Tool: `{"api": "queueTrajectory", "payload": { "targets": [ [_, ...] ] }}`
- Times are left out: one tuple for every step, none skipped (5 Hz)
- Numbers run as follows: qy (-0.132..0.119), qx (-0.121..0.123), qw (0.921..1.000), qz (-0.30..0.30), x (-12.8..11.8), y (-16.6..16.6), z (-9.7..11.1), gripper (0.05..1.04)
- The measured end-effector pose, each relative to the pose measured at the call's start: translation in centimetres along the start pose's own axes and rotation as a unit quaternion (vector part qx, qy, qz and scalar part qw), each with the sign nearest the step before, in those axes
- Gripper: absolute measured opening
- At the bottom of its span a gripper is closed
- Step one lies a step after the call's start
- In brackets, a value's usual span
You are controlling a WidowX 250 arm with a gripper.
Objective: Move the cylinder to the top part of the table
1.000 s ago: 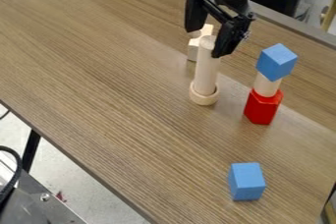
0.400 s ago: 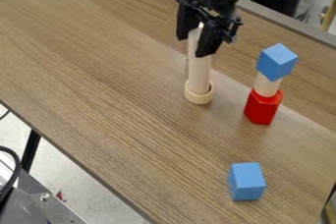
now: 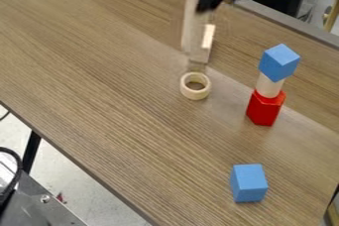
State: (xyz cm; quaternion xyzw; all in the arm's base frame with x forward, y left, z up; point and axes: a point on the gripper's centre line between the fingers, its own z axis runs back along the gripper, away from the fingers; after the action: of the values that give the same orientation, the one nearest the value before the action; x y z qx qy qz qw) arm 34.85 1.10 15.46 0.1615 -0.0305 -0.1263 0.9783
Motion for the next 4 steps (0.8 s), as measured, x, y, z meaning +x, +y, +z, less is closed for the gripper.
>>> {"api": "queueTrajectory", "payload": {
  "targets": [
    [0.029, 0.051, 0.9979, -0.027, 3.4, 0.1, -1.3, 0.563],
    [0.024, 0.053, 0.9975, -0.041, 6.1, -0.1, -2.1, 0.562],
    [0.024, 0.034, 0.9971, -0.064, 7.7, -0.9, -3.5, 0.563],
    [0.014, 0.0, 0.997, -0.076, 8.0, -1.5, -3.8, 0.563]
  ]
}}
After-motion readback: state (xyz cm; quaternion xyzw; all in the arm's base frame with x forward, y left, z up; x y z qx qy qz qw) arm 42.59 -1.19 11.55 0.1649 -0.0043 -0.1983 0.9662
